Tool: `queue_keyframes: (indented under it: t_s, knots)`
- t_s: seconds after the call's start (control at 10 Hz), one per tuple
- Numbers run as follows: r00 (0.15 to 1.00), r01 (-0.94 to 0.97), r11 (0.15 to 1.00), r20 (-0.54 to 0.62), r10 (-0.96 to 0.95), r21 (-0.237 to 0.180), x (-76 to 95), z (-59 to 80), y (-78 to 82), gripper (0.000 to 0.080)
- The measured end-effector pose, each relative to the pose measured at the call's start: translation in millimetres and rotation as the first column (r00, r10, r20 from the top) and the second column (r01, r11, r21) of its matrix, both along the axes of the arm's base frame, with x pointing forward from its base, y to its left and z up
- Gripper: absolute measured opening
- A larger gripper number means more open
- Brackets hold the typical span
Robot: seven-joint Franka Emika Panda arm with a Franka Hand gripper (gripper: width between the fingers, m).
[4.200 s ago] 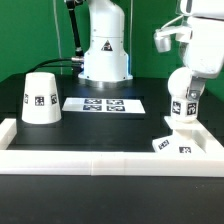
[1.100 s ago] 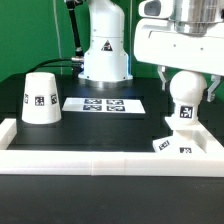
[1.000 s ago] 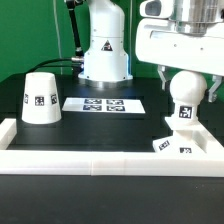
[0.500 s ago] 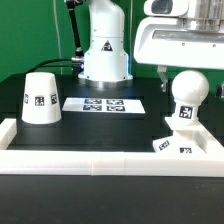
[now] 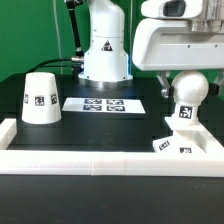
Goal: Assemble lamp
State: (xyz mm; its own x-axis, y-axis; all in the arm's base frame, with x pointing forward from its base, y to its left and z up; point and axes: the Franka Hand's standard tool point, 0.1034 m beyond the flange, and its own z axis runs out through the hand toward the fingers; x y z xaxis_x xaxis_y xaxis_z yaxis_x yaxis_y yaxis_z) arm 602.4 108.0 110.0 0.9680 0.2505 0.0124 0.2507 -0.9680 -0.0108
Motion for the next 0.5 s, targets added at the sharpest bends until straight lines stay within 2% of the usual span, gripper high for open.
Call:
queue_keyframes:
  t_s: [0.2, 0.5]
  knots:
    - [0.972, -0.235, 0.972, 0.009, 0.235, -0.019, 1.4, 1.2, 1.8, 0.0699]
    - [0.92, -0.392, 0.92, 0.007, 0.392, -0.027, 1.5, 1.2, 3.0, 0.0699]
